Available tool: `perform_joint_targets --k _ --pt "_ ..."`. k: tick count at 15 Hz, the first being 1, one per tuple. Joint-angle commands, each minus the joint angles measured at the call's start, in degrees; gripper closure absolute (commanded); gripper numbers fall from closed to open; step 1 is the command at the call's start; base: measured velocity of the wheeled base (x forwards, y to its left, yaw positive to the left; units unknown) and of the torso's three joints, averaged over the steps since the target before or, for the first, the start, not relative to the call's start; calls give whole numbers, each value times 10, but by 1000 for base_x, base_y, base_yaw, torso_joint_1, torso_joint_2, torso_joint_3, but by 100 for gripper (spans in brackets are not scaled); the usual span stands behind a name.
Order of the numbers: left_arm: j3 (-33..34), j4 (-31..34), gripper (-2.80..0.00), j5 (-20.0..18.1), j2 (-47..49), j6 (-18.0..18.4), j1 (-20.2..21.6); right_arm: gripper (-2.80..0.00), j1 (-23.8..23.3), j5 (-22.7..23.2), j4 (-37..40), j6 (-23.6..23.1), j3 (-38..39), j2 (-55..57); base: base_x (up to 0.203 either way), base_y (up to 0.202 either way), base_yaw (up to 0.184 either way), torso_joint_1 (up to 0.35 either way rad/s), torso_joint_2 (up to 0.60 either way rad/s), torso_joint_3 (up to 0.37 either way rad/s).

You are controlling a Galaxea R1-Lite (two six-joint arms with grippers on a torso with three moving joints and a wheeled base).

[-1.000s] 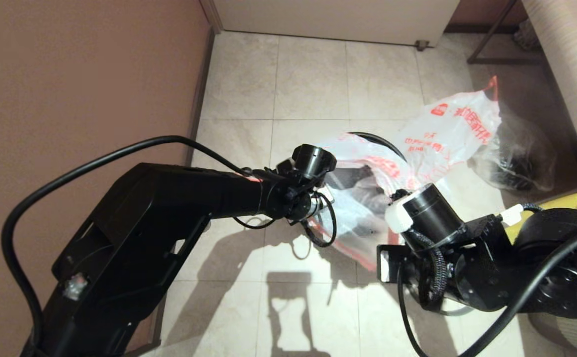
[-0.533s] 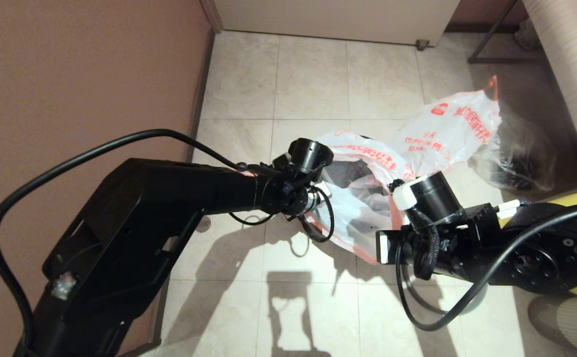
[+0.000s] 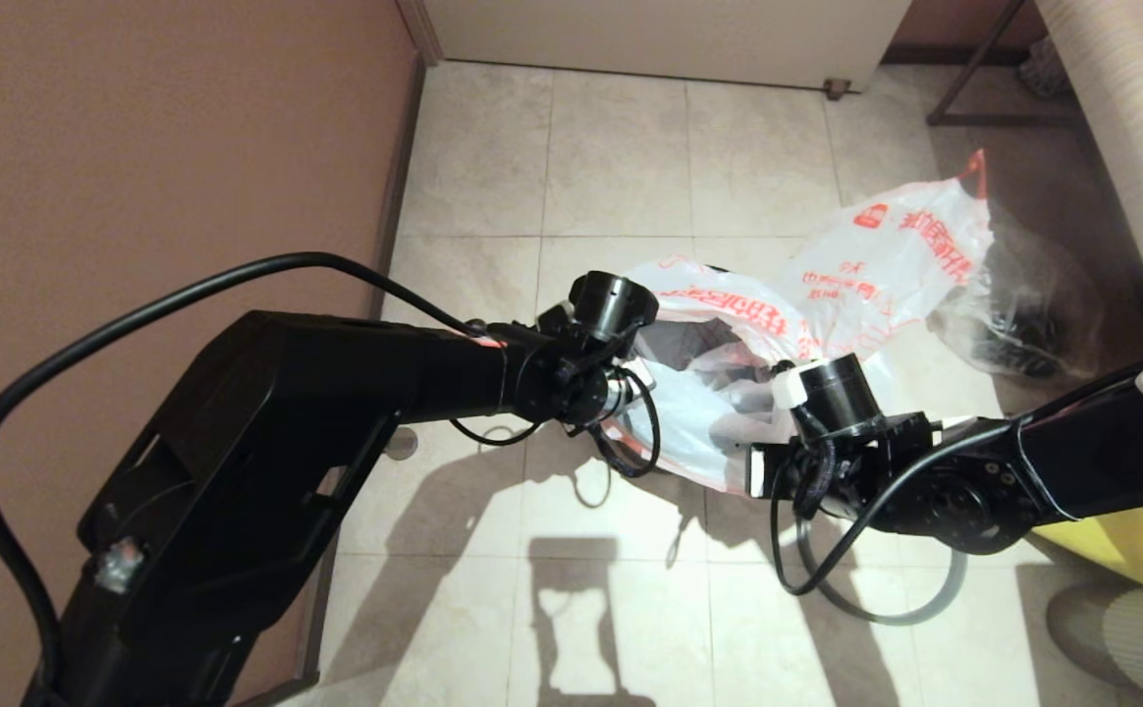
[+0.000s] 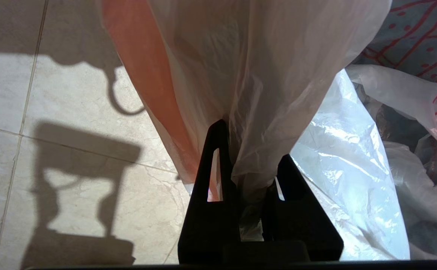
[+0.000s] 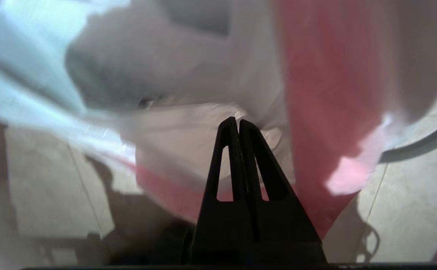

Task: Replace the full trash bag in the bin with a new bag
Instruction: Put the new garbage bag on the trash can

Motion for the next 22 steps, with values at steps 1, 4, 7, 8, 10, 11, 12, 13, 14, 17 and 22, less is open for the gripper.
perform_joint_targets --k 1,4,7,8,10,11,12,13,14,17,22 --pt "2 0 0 1 4 -3 -1 0 -24 -1 -28 -8 0 17 0 0 0 0 0 0" --pt "6 -1 0 1 7 -3 -1 0 -65 -2 -42 -43 -4 27 0 0 0 0 0 0" --pt "17 -2 0 1 4 -3 -3 0 -93 -5 -42 -49 -50 50 0 0 0 0 0 0" --pt "18 -2 0 1 4 -3 -4 0 -98 -5 -41 -52 -67 60 0 0 0 0 0 0" --pt "24 -2 0 1 -1 -3 -7 0 -100 -6 -40 -57 -95 75 0 0 0 0 0 0" --pt "34 -4 0 0 -5 -3 -11 0 -102 -9 -40 -57 -112 82 0 0 0 0 0 0" --pt "38 -5 0 -4 -5 -3 -15 0 -107 -15 -40 -57 -134 88 0 0 0 0 0 0" --pt "42 -4 0 -9 -5 -3 -18 0 -111 -20 -40 -57 -152 92 0 0 0 0 0 0" --pt "46 -5 0 -10 -5 -3 -20 0 -115 -26 -40 -57 -166 93 0 0 0 0 0 0" --pt "52 -5 0 -10 -4 -2 -27 0 -126 -33 -37 -54 -196 74 0 0 0 0 0 0" --pt "65 -6 0 -12 -1 -2 -40 0 -126 -31 -35 -53 -206 61 0 0 0 0 0 0"
